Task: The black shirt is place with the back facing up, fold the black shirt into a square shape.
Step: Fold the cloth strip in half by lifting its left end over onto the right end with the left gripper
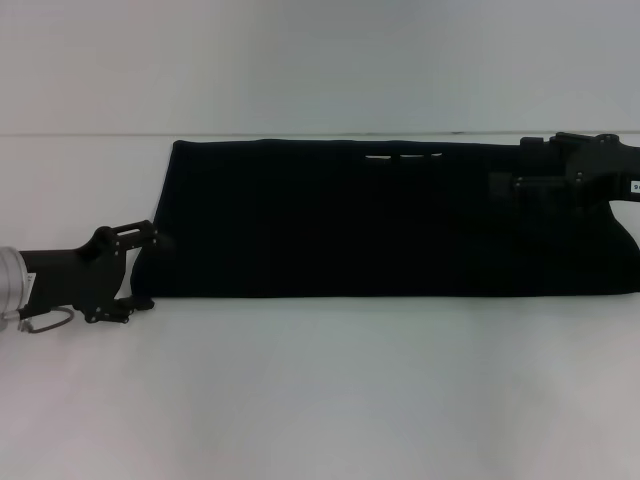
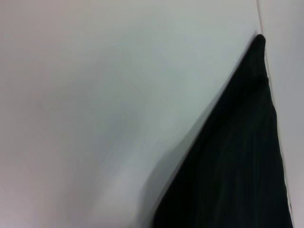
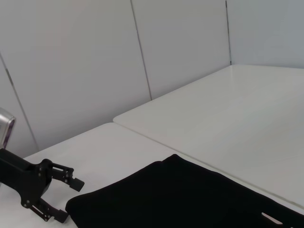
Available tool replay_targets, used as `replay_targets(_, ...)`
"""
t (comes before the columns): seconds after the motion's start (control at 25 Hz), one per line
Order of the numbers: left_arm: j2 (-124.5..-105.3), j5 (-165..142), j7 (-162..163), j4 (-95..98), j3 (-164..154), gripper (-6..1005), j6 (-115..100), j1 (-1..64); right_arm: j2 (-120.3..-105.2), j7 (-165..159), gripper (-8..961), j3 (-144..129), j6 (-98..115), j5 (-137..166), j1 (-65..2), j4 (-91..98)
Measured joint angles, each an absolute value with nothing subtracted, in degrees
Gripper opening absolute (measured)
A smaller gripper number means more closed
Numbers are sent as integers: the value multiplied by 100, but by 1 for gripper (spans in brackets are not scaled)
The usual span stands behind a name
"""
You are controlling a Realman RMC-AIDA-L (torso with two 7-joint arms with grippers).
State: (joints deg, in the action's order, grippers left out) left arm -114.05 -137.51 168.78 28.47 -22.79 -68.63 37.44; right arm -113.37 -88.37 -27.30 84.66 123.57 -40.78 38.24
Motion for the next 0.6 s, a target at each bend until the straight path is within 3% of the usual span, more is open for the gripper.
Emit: replay_targets(0.6,-11411,-13776,16827,2847,-2282,908,-6833,3717,-11338,-8824,914,-2751,8447,12304,-4096,3816)
